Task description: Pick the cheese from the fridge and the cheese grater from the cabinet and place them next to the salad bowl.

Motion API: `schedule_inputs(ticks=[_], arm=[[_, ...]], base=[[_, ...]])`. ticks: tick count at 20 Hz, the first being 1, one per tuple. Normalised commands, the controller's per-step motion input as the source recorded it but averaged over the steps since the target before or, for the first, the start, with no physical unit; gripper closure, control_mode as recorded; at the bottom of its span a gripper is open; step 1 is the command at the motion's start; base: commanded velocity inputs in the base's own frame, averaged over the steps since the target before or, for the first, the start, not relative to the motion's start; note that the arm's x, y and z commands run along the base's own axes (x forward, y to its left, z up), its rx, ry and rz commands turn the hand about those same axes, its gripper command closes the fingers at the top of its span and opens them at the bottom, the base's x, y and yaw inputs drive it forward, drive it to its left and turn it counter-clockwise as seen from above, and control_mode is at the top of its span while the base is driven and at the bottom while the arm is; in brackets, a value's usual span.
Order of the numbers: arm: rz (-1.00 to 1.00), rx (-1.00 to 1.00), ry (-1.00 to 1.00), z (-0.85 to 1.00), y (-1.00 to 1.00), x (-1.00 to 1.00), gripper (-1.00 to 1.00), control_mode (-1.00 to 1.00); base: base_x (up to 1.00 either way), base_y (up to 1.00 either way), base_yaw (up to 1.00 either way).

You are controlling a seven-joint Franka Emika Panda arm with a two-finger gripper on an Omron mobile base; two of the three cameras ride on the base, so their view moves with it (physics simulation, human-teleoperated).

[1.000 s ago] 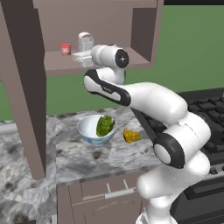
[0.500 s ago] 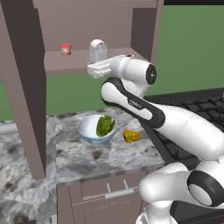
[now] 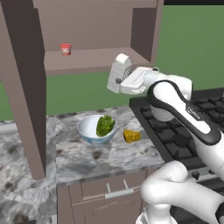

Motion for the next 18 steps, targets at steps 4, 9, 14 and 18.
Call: schedule_inputs(ticks=[4,9,14,18], arm=[[0.24,0.00,0.00,-0.43,-0.18,-0.64,1.00,-1.00],[0.22,0.00,0.00,-0.44,-0.08,-0.50,1.00,-1.00],[0.22,0.00,-0.02,-0.39,-0.14,-0.42,1.00,-1.00],[0.20,0.01,-0.07,-0.33,-0.19,-0.43,1.00,-1.00]], base=[[0.00,0.00,0.00],[0.00,0.00,0.00],[0.00,0.00,0.00],[0.00,0.00,0.00]])
